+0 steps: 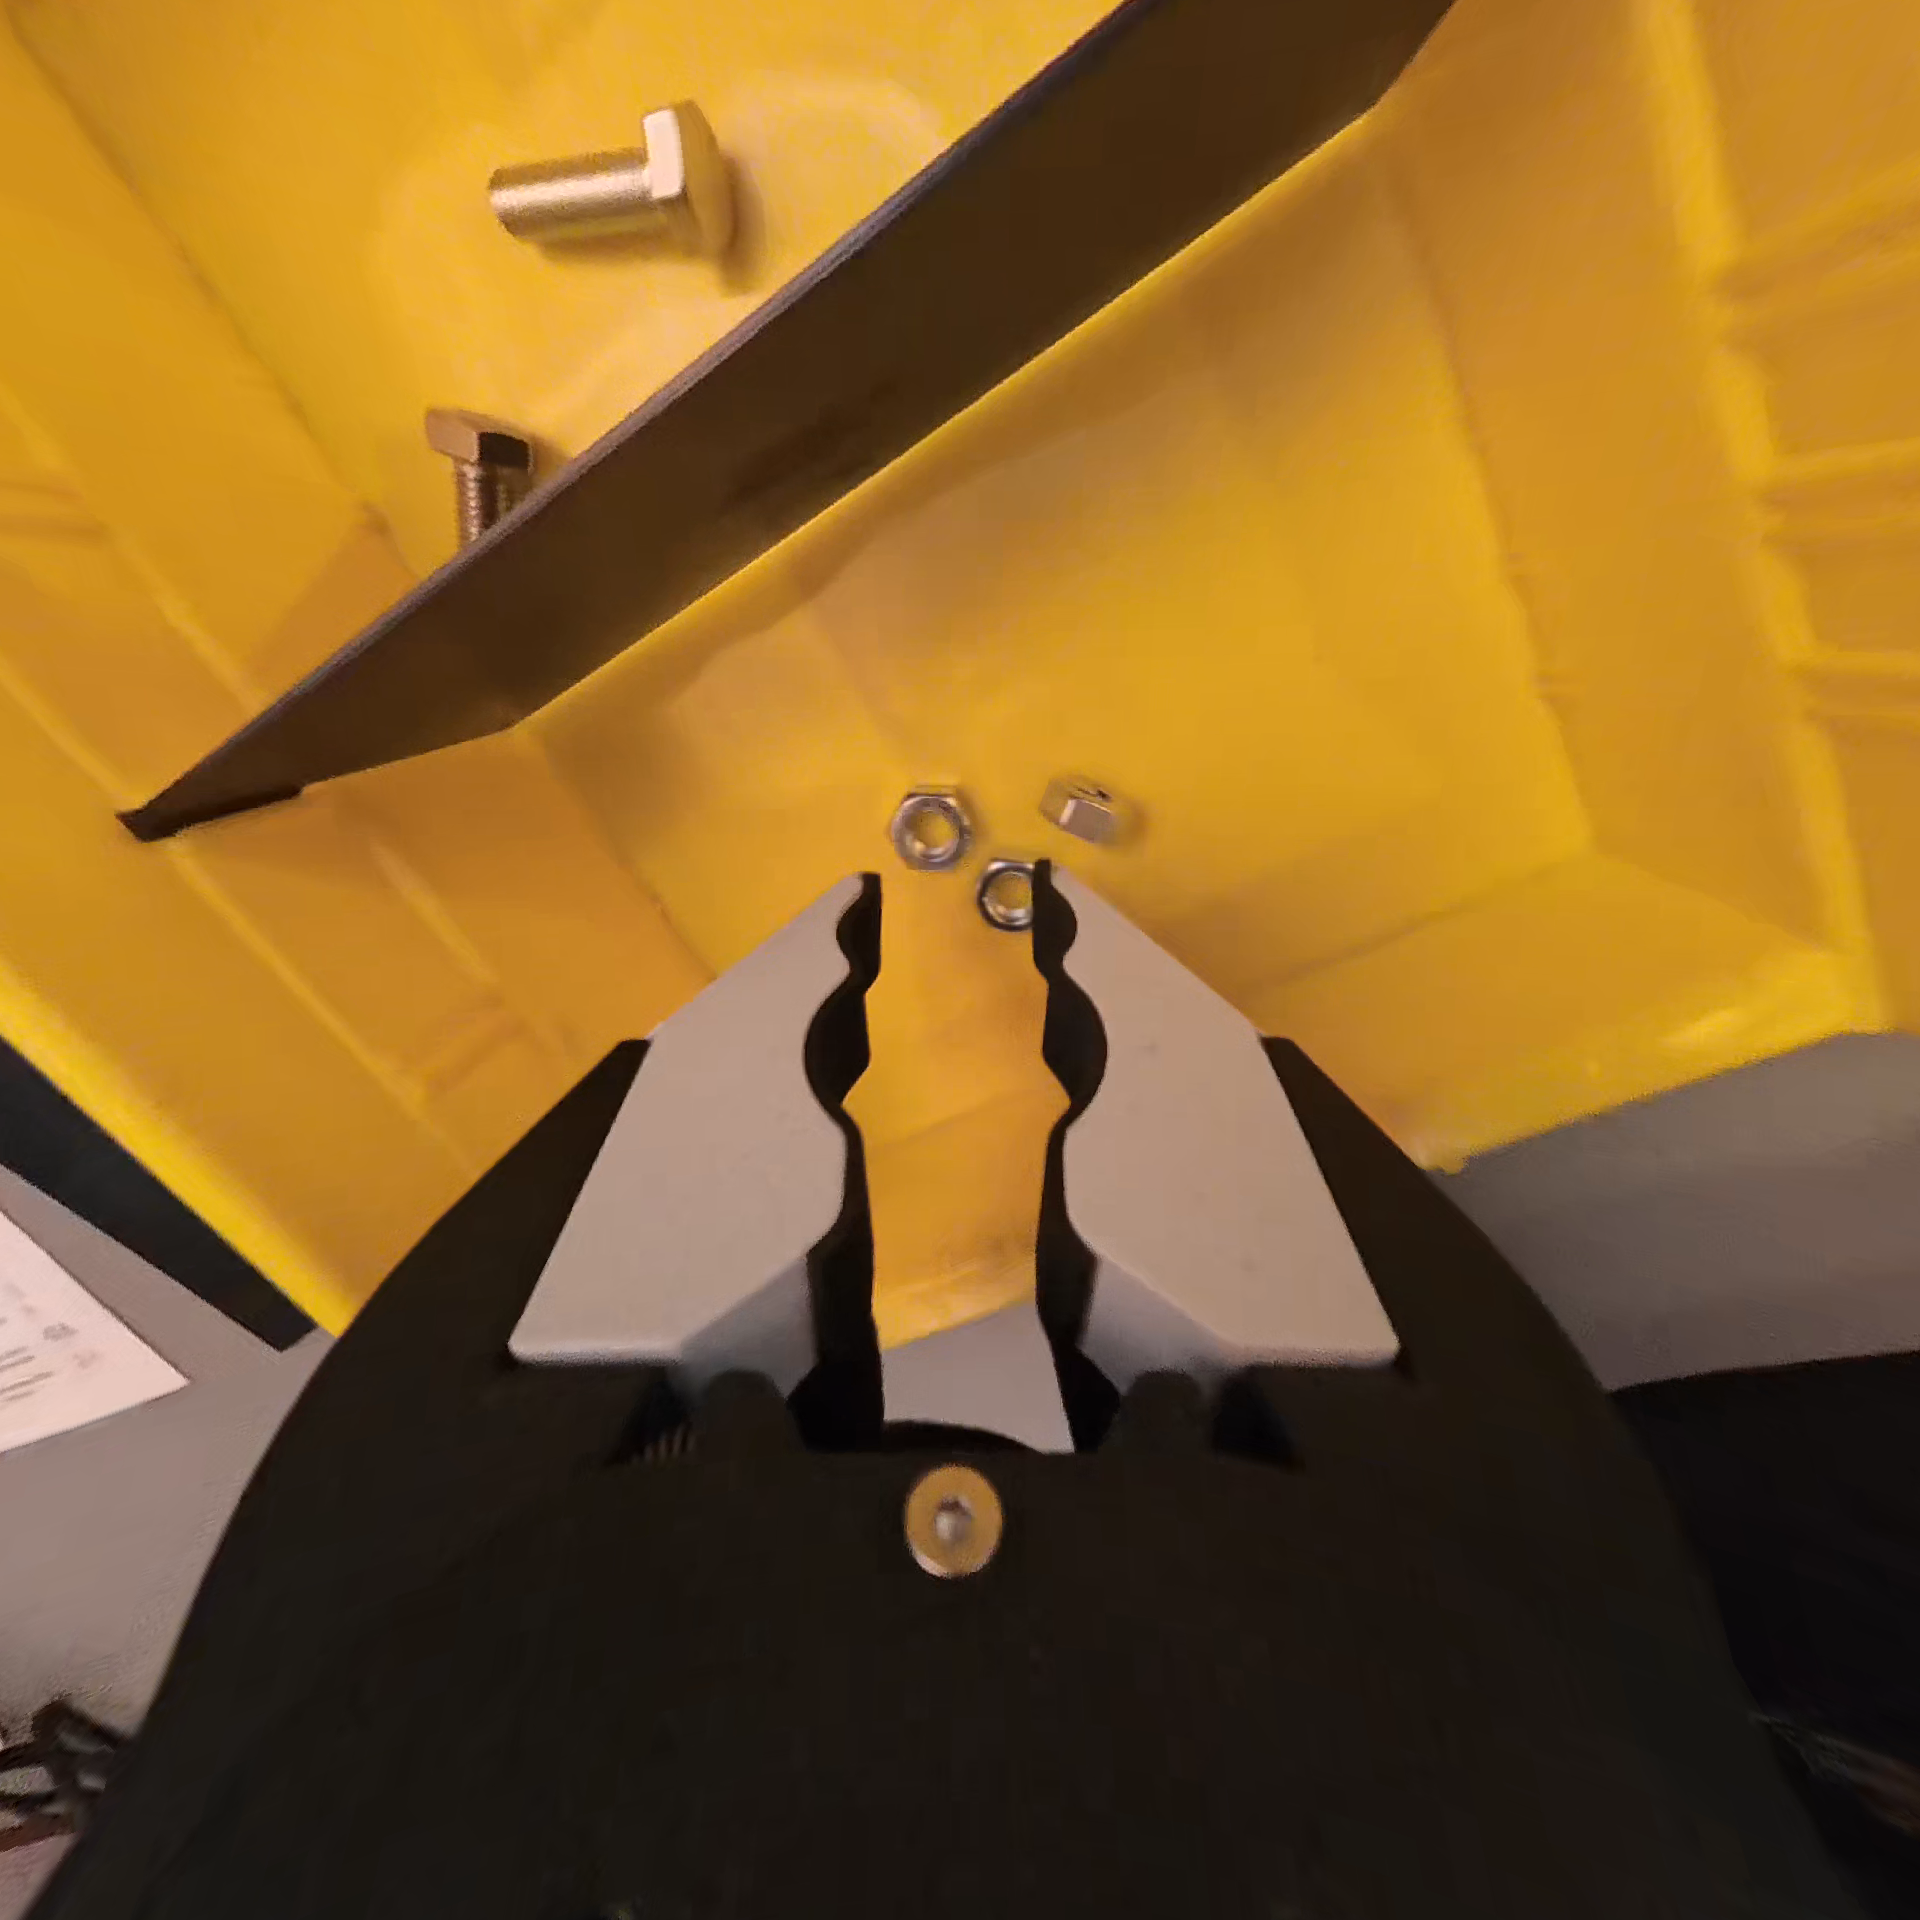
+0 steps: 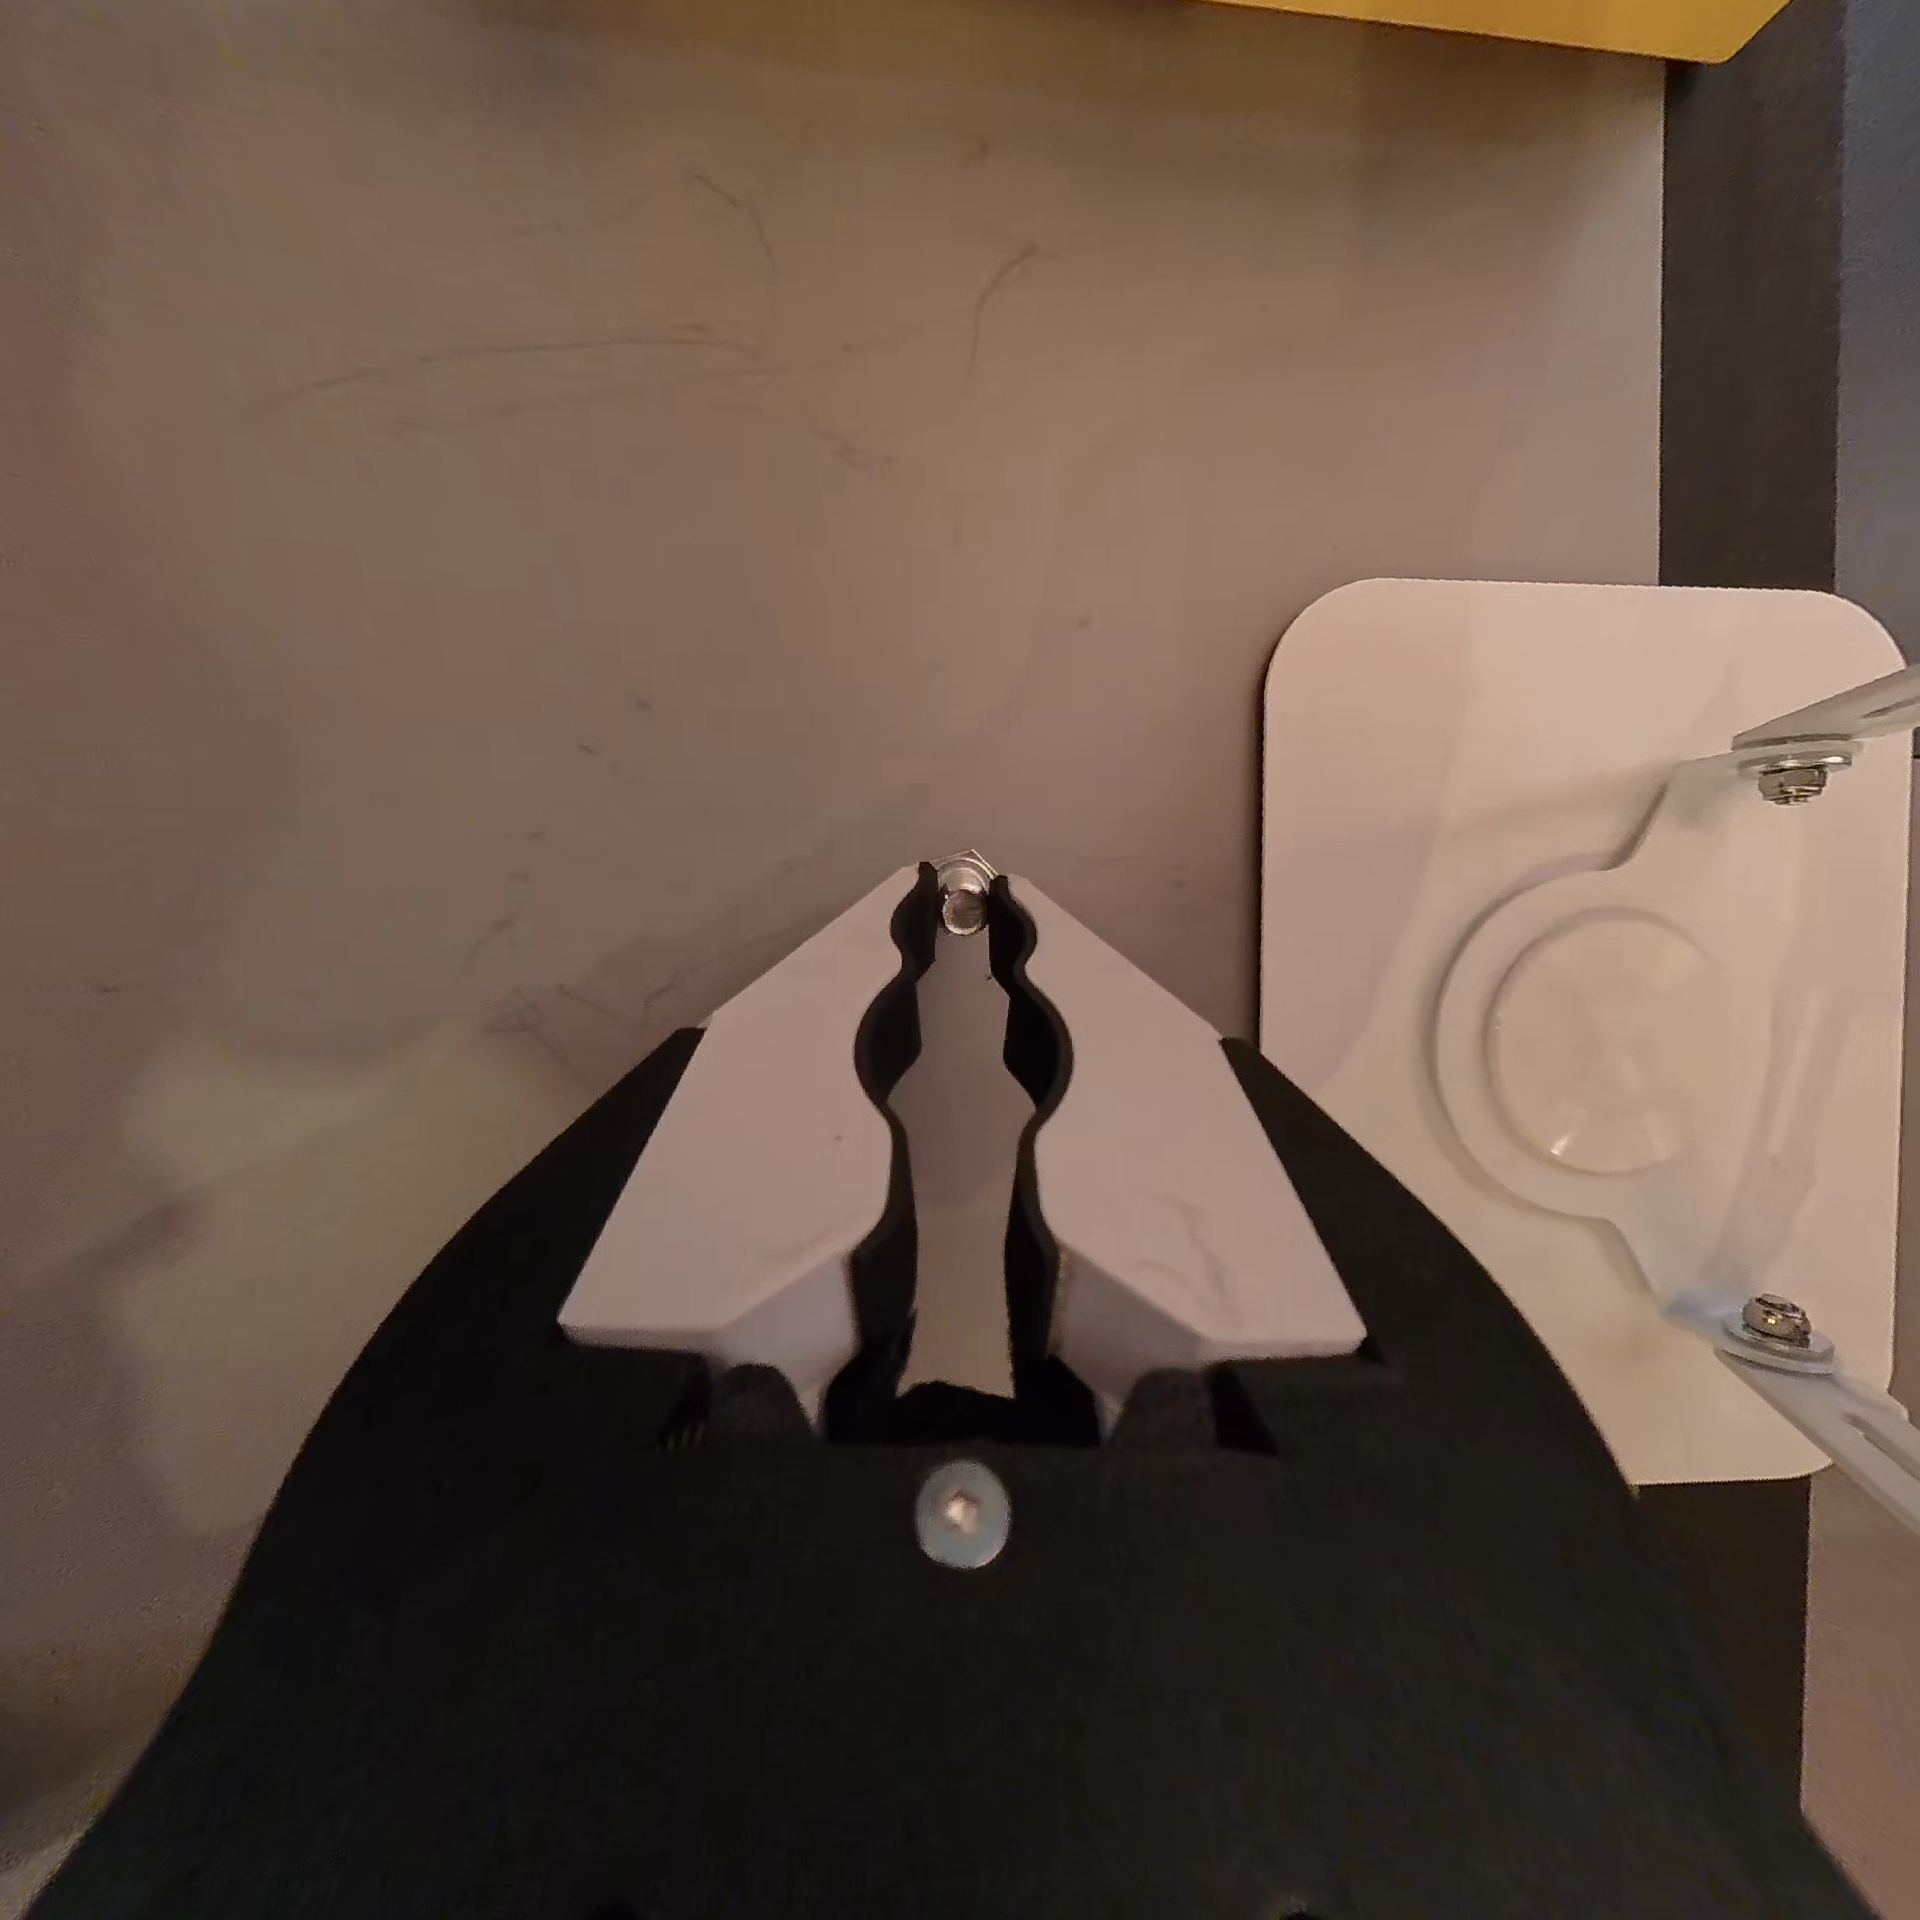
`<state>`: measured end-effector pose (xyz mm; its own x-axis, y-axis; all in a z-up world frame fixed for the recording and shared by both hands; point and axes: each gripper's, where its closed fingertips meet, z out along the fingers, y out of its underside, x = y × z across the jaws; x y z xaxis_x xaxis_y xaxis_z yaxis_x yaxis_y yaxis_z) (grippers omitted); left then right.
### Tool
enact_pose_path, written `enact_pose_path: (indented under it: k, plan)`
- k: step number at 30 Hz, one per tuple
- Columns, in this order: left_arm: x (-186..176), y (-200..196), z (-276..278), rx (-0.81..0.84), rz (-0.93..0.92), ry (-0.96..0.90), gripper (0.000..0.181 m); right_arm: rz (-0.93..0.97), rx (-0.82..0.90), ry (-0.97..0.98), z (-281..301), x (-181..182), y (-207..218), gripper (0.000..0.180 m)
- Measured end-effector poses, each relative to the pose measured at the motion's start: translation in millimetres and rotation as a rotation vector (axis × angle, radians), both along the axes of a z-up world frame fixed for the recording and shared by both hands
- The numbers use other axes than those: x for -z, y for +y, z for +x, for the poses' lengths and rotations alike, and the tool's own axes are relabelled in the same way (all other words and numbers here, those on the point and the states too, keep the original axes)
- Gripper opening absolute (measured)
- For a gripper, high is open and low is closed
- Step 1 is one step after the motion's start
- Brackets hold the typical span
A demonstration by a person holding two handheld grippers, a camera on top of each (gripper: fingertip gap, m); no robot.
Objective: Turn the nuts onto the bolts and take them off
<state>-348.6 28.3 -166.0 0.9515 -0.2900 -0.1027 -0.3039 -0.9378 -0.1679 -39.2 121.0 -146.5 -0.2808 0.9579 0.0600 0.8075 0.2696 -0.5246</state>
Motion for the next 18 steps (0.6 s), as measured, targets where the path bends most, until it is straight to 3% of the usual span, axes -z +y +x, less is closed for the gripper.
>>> enact_pose_path:
  k: [10, 18]
  plan:
    - [22.8, 4.8, -7.1, -0.055, -0.007, -0.028, 0.028, 0.0, -0.008, -0.003, -2.0, 1.8, -1.9, 0.008]
    - [24.1, 8.8, -7.8, -0.097, 0.019, -0.073, 0.017, -0.002, -0.011, -0.008, -3.2, 5.0, -2.6, 0.008]
